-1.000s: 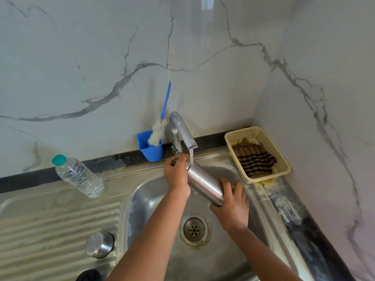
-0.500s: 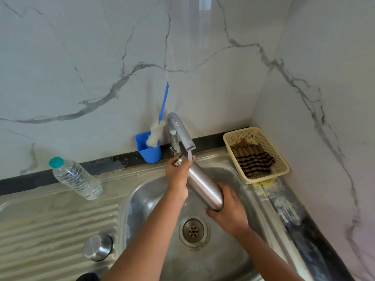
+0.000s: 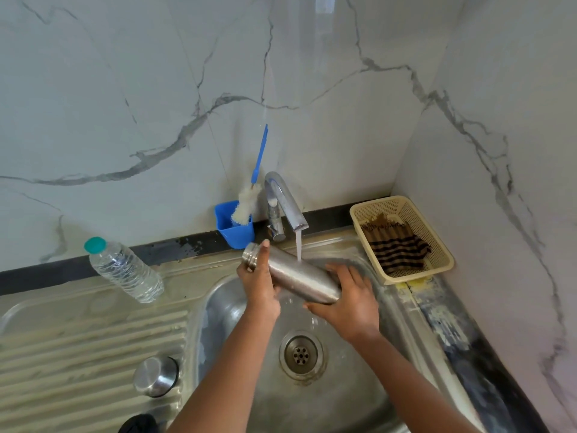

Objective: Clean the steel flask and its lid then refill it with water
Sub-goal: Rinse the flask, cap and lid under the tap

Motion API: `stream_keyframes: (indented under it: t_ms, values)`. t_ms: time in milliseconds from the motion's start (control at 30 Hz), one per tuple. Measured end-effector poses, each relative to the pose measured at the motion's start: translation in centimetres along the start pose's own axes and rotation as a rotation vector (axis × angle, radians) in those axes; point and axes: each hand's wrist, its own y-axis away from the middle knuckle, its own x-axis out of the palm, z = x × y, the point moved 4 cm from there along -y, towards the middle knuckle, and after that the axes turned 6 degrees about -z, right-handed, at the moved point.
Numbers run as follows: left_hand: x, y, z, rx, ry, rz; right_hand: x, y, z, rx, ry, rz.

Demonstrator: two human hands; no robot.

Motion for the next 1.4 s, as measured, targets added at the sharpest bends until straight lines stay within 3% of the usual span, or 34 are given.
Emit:
stream_keyframes:
  t_ms: [100,167,233,367,433,533,600,700,800,900,1033,1167,1333,1400]
  values:
    - [-2.3,-0.6,-0.1,-0.061,0.064,-0.075,-0.8,-1.5,0.6,-0.177,-0.209,-0.079]
    - [-3.7,-0.7,0.2,-0.087,0.111,-0.096,-1.3,-2.0,1.3,-0.148,-0.338,-0.088]
    - [-4.4,-0.9,0.2,-0.042,0.168,-0.078,-1.0,-2.4,1.5,0.095,-0.471,-0.033]
    - [-2.9,-0.2,-0.6,0.07,0.257,0.103,2.1,-1.1,0.2,1.036,-0.909,0.368]
    - [-1.5,0.0,-0.8,0.077,0.241,0.187,2.7,-0.3,-0.2,1.131,-1.036,0.417]
    - [0.1,0.5,-0.2,0.077,0.152,0.229,3.5,0.2,-1.4,0.95,-1.156,0.231]
    - [1.0,1.2,0.6,0.063,0.108,0.263,3.4,0.4,-1.9,0.794,-1.36,0.154]
    - [1.7,2.1,1.7,0.027,0.095,0.225,2.9,0.4,-2.3,0.612,-1.477,0.227]
    - [1.3,2.1,2.2,0.02,0.114,0.17,2.6,0.2,-2.1,0.698,-1.353,0.482]
    - [1.2,2.0,2.1,0.035,0.141,0.278,2.2,0.1,-1.9,0.852,-1.078,0.63]
    - [0.5,2.0,1.9,-0.025,0.158,0.313,1.5,-1.6,-1.3,0.742,-0.971,0.392]
    - [-2.2,1.3,1.8,-0.044,0.217,0.096,1.1,-3.1,0.7,0.484,-0.967,0.354]
    - [-3.9,2.1,3.7,-0.297,-0.162,-0.03,1.8,-4.5,4.0,0.212,-0.754,0.231]
    - [-4.8,2.1,4.1,-0.288,-0.349,-0.144,2.0,-5.1,4.6,0.115,-0.598,0.179]
